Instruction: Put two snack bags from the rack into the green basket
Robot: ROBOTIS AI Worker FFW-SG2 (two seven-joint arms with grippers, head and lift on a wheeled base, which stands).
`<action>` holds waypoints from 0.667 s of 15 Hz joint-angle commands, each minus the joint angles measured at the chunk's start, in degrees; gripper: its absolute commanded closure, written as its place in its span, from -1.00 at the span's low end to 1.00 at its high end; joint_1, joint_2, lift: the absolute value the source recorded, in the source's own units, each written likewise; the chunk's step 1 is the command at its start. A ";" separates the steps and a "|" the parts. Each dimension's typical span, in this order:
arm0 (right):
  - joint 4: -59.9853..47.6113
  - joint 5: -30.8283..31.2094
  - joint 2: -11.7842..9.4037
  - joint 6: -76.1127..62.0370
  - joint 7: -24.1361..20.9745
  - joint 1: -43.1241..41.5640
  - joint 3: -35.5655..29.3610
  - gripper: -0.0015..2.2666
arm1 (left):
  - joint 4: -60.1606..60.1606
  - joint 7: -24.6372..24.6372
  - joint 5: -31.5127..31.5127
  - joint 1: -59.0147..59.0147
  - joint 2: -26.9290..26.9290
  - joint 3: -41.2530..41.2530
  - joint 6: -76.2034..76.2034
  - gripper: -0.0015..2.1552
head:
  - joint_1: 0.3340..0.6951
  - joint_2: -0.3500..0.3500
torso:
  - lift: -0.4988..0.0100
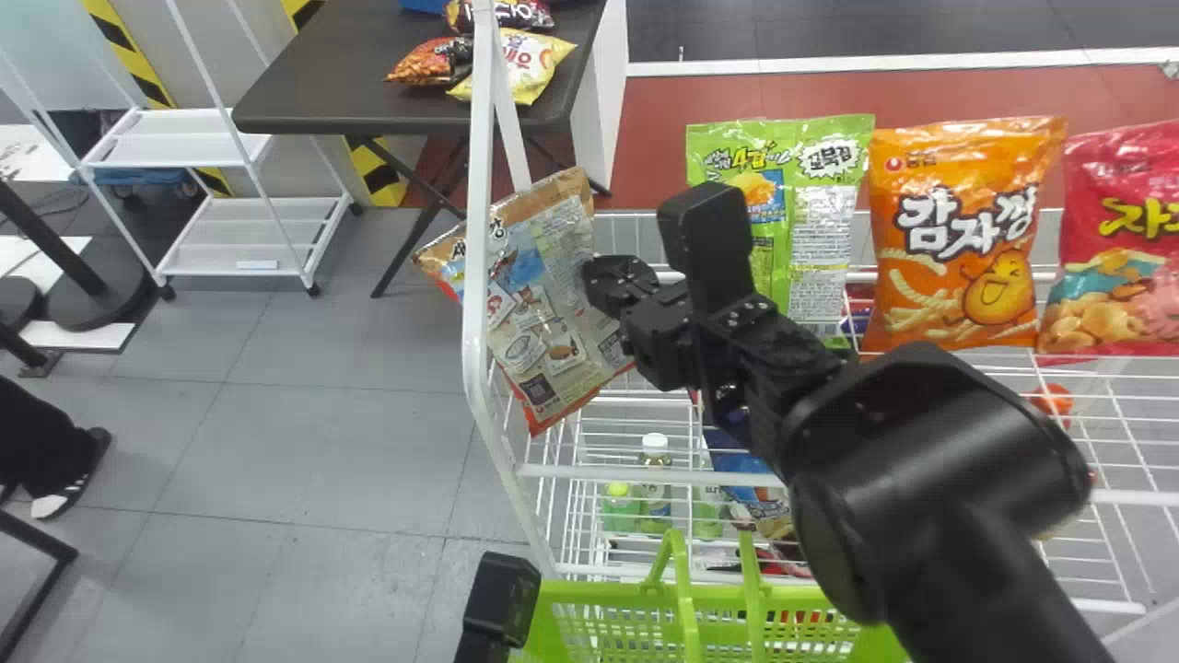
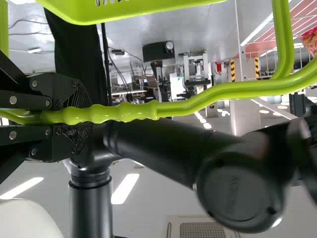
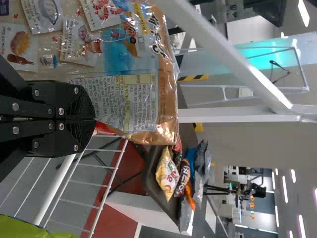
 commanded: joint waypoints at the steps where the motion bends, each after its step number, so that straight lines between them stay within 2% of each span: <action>1: -7.67 -1.32 -4.43 0.58 -0.51 5.01 -3.39 0.97 | -0.26 0.00 0.05 -0.08 0.06 0.46 0.07 0.17 | 1.00 0.37 | 0.95; 4: -17.95 -3.43 -10.58 1.28 -1.39 12.13 -9.71 0.97 | 0.00 0.26 0.05 -0.52 0.06 0.46 0.07 0.17 | 1.00 0.10 | 0.95; 5: -22.08 -6.33 -12.51 1.10 -1.30 15.55 -13.32 0.97 | 0.09 0.26 0.05 -0.78 -0.03 0.46 0.07 0.17 | 1.00 -0.01 | 0.95; 6: -26.30 -9.32 -14.09 1.10 -1.30 19.51 -17.27 0.97 | 0.18 0.44 0.05 -1.13 -0.20 0.28 0.07 0.17 | 1.00 -0.23 | 0.95; 8: -35.00 -15.03 -16.64 1.10 -1.12 27.86 -25.71 0.97 | 1.05 0.79 0.05 -2.19 -0.46 -0.07 0.07 0.17 | 1.00 -0.46 | 0.95; 10: -41.24 -18.20 -18.22 0.75 -0.86 34.71 -32.30 0.97 | 1.49 0.88 0.05 -2.45 -0.46 -0.16 0.07 0.17 | 1.00 -0.69 | 0.95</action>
